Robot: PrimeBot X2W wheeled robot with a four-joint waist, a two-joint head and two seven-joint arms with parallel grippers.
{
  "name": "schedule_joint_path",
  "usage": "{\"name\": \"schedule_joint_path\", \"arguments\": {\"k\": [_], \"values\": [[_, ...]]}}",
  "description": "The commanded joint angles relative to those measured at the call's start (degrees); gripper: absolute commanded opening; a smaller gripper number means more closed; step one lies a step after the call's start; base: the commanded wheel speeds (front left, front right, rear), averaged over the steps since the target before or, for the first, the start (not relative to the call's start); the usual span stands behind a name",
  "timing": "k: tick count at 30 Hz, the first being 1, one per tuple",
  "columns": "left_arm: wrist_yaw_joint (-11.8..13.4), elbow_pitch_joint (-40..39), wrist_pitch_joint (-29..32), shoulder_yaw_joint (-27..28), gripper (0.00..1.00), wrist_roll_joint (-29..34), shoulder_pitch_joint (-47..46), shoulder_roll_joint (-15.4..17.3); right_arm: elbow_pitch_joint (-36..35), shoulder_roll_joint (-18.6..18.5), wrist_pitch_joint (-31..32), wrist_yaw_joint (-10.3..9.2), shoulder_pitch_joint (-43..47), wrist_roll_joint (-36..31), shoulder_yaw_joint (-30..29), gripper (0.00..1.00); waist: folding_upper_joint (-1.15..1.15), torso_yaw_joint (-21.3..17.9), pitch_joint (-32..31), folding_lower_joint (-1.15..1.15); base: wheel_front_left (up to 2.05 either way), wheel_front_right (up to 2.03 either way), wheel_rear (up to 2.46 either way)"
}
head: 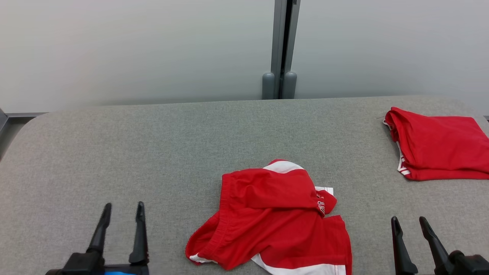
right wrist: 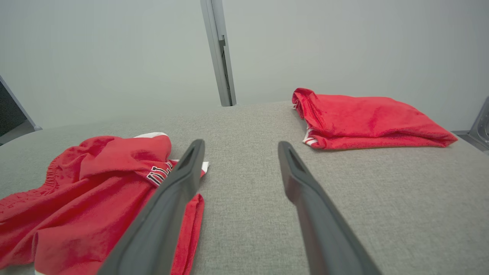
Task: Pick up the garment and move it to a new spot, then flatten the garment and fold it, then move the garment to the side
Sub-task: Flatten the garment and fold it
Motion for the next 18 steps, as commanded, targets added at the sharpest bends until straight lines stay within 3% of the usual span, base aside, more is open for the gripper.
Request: {"name": "schedule_joint_path", "arguments": {"k": [1, 12, 18], "values": [[0.0, -0.53, -0.26, 1.77, 1.0, 0.89, 0.9, -0.28, -1.4, 0.42, -0.23, 0.01, 1.87, -0.16, -0.34, 1.0, 0.0, -0.05, -0.19, 0.0, 0.0, 0.0, 0.0], [-2.96, 0.53, -0.26, 4.44, 1.0, 4.33, 1.65, -1.96, -3.69, 1.12, -0.24, 0.01, 4.25, -0.42, 0.35, 1.0, 0.0, 0.1, -0.28, 0.0, 0.0, 0.0, 0.0], [-8.17, 2.64, -0.26, 0.68, 1.0, 5.42, 0.33, -1.34, -2.74, -0.51, 0.69, 0.01, 3.74, -0.51, 4.5, 1.0, 0.0, 0.05, -0.08, 0.0, 0.0, 0.0, 0.0]]}}
